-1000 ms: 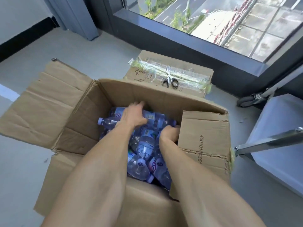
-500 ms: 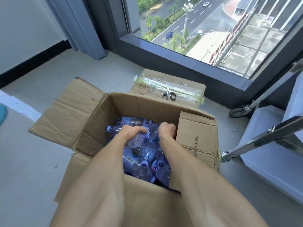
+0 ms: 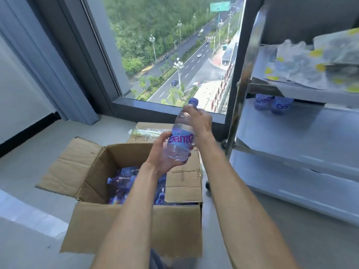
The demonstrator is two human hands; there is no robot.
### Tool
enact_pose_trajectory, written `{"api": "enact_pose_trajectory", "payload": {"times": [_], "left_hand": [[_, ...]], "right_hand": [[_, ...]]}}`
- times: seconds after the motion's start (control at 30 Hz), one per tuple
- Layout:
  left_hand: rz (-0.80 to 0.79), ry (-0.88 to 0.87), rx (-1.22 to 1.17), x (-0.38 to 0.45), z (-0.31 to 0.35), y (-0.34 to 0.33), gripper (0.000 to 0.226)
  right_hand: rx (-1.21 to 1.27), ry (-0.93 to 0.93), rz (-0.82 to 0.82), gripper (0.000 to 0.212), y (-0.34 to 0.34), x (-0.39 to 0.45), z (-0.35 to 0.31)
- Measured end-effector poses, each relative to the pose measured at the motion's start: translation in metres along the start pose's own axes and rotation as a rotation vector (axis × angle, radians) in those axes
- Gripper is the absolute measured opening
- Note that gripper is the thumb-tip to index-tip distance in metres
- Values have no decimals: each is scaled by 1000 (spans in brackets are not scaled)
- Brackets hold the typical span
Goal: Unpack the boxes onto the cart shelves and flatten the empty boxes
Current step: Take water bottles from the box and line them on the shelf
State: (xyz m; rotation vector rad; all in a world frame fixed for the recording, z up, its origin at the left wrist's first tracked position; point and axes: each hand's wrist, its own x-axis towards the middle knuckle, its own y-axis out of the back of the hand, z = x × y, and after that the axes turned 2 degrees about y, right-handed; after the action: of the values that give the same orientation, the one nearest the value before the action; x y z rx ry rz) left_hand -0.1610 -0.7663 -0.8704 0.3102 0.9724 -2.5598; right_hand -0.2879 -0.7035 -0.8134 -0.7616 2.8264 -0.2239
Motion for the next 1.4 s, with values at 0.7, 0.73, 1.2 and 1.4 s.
{"api": "enact_pose_trajectory", "payload": {"times": [0.7,0.73,1.2,1.4], "left_hand": [[-505,-4,59,47,-136,-216,59],[-526,32,58,47,-139,-219,54],[-158,76,333,91,-168,-178,47],[46,-292,932,151,-134,-179,46]], "right_hand": [[-6,475,109,28,276,-71,-112],[-4,446,146,27,280,-70,-109],[-456,31,143,57,282,-21,-38],[-453,210,280,57,259,33,-11]]}}
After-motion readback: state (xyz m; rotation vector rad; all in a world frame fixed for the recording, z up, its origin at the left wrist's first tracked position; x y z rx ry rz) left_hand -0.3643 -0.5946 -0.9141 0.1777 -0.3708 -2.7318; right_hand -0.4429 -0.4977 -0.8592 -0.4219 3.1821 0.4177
